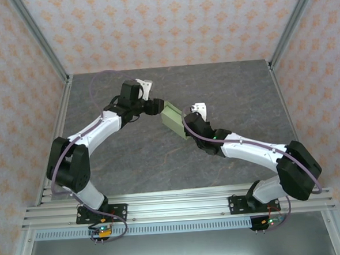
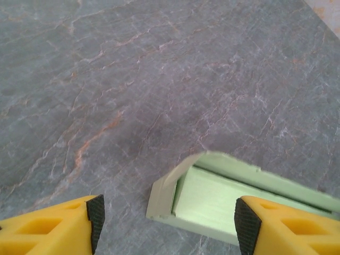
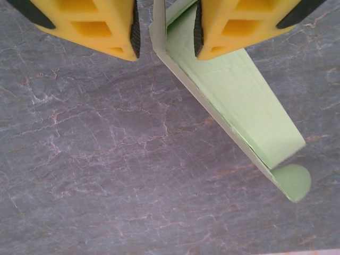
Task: Fold the paper box
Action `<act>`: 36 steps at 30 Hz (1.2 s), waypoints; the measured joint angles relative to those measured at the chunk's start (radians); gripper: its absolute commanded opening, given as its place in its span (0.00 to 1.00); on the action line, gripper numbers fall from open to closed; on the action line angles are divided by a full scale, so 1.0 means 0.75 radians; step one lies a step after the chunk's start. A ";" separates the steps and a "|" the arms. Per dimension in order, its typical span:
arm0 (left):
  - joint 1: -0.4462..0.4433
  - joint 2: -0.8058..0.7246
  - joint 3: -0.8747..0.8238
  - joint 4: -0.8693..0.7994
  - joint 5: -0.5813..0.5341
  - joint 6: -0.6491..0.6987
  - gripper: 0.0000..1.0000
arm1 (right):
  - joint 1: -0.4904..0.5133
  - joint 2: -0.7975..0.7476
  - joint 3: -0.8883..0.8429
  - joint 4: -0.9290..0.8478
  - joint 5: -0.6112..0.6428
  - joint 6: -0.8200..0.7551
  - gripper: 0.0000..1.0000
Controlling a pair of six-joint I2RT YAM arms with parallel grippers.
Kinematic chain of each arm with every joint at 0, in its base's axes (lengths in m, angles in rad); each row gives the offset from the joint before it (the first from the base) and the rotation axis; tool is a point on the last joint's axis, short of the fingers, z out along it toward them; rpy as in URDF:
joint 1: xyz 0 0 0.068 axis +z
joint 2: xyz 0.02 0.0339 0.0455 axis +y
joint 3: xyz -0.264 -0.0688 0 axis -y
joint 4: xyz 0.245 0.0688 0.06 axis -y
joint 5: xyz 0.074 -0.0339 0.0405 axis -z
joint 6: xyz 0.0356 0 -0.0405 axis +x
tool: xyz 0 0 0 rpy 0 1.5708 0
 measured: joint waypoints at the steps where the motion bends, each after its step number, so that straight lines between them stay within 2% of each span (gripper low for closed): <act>1: 0.000 0.017 0.024 -0.003 0.009 0.024 0.64 | -0.003 -0.014 0.003 -0.010 -0.006 0.023 0.38; 6: 0.000 0.087 0.128 -0.056 0.091 0.143 0.59 | -0.044 -0.068 0.017 -0.053 -0.047 0.161 0.39; 9: 0.000 0.110 0.158 -0.112 0.137 0.232 0.53 | -0.066 -0.087 0.027 -0.116 -0.070 0.269 0.35; 19: 0.000 0.196 0.211 -0.233 0.169 0.415 0.53 | -0.073 -0.126 0.030 -0.222 -0.180 0.492 0.32; 22: 0.000 0.224 0.228 -0.240 0.176 0.439 0.49 | -0.073 -0.125 0.030 -0.226 -0.203 0.521 0.32; 24: 0.000 0.243 0.242 -0.241 0.187 0.457 0.44 | -0.073 -0.125 0.030 -0.226 -0.211 0.534 0.31; 26: 0.000 0.257 0.255 -0.243 0.208 0.482 0.34 | -0.073 -0.123 0.030 -0.226 -0.216 0.546 0.30; 28: 0.000 0.264 0.264 -0.244 0.230 0.497 0.32 | -0.073 -0.114 0.030 -0.226 -0.217 0.556 0.29; 32: 0.000 0.295 0.301 -0.250 0.275 0.522 0.18 | -0.073 -0.075 0.035 -0.226 -0.221 0.572 0.28; 36: 0.000 0.318 0.311 -0.258 0.310 0.529 0.11 | -0.073 -0.024 0.051 -0.225 -0.225 0.582 0.27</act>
